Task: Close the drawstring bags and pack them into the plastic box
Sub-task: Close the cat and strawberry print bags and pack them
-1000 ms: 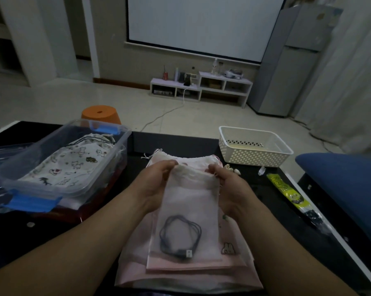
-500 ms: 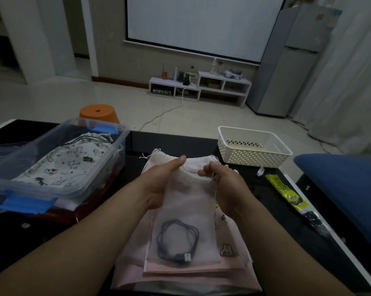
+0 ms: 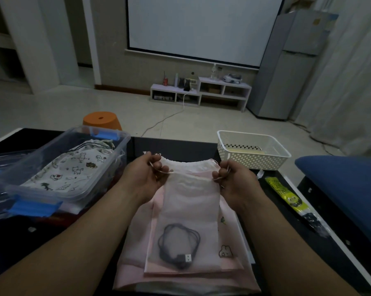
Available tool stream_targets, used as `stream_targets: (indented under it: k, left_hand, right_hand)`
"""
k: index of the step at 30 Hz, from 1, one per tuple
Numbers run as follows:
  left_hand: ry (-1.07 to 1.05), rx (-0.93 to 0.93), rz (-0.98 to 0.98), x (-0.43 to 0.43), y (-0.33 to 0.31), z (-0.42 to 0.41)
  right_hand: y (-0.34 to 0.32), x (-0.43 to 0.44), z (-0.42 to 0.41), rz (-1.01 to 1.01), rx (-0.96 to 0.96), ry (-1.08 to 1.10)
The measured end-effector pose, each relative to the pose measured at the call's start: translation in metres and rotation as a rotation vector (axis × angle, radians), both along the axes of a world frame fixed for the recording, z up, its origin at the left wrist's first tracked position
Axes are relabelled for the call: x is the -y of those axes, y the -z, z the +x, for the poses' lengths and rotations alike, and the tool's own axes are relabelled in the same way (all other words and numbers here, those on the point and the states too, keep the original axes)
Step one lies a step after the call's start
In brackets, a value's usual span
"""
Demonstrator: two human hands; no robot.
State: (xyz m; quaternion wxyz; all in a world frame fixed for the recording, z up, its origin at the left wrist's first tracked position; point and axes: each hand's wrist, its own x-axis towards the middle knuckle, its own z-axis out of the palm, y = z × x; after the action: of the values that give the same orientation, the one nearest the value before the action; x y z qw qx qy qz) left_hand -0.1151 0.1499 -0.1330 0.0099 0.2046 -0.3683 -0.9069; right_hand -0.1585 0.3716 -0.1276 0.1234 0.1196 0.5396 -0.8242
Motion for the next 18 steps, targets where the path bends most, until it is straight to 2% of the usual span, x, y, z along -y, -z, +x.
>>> stream_targets:
  k: [10, 13, 18]
  left_hand:
    - [-0.112, 0.001, 0.098, 0.011, 0.009, -0.002]
    - [-0.169, -0.004, 0.134, 0.012, 0.008, -0.003]
    - [-0.255, 0.023, 0.055, 0.018, 0.008, -0.003]
  right_hand:
    - [-0.006, -0.022, 0.002, -0.196, 0.074, 0.205]
    - [-0.008, -0.027, 0.002, -0.202, 0.109, 0.293]
    - [-0.009, -0.040, -0.002, -0.193, 0.149, 0.445]
